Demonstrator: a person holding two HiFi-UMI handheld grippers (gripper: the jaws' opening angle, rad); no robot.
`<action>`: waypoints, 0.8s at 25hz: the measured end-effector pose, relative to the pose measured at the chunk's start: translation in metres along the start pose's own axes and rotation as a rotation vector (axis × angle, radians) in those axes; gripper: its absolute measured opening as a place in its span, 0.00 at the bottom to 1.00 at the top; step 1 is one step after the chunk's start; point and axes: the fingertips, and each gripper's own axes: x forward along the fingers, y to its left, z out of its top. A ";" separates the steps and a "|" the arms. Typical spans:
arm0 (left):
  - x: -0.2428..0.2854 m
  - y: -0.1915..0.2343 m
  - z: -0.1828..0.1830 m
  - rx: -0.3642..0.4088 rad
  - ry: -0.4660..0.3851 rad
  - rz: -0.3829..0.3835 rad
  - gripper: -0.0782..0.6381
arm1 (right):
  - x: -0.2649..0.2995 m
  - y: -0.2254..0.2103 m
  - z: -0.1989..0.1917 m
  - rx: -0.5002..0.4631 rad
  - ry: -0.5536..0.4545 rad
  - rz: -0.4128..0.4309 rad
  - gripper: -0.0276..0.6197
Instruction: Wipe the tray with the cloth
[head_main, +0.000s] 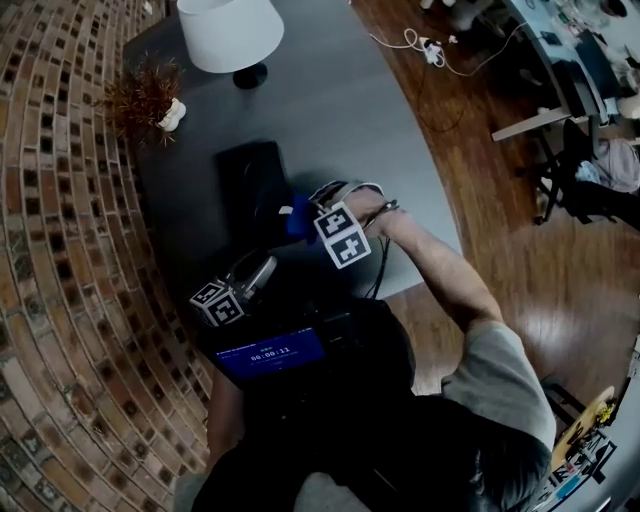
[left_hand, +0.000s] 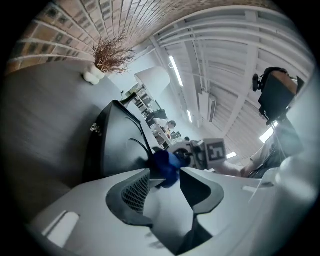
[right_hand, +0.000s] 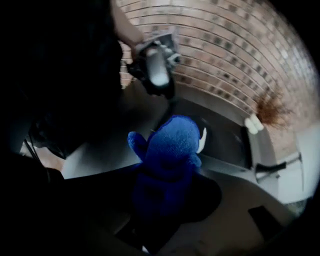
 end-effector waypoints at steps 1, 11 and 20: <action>0.000 0.000 0.000 -0.002 -0.003 0.000 0.38 | 0.001 -0.034 -0.021 0.074 0.030 -0.079 0.32; 0.003 -0.001 -0.001 -0.014 -0.029 0.000 0.38 | 0.050 -0.153 -0.079 0.194 0.154 -0.289 0.32; 0.002 -0.001 -0.005 -0.029 -0.054 0.008 0.38 | 0.036 0.046 0.021 -0.108 0.165 -0.065 0.32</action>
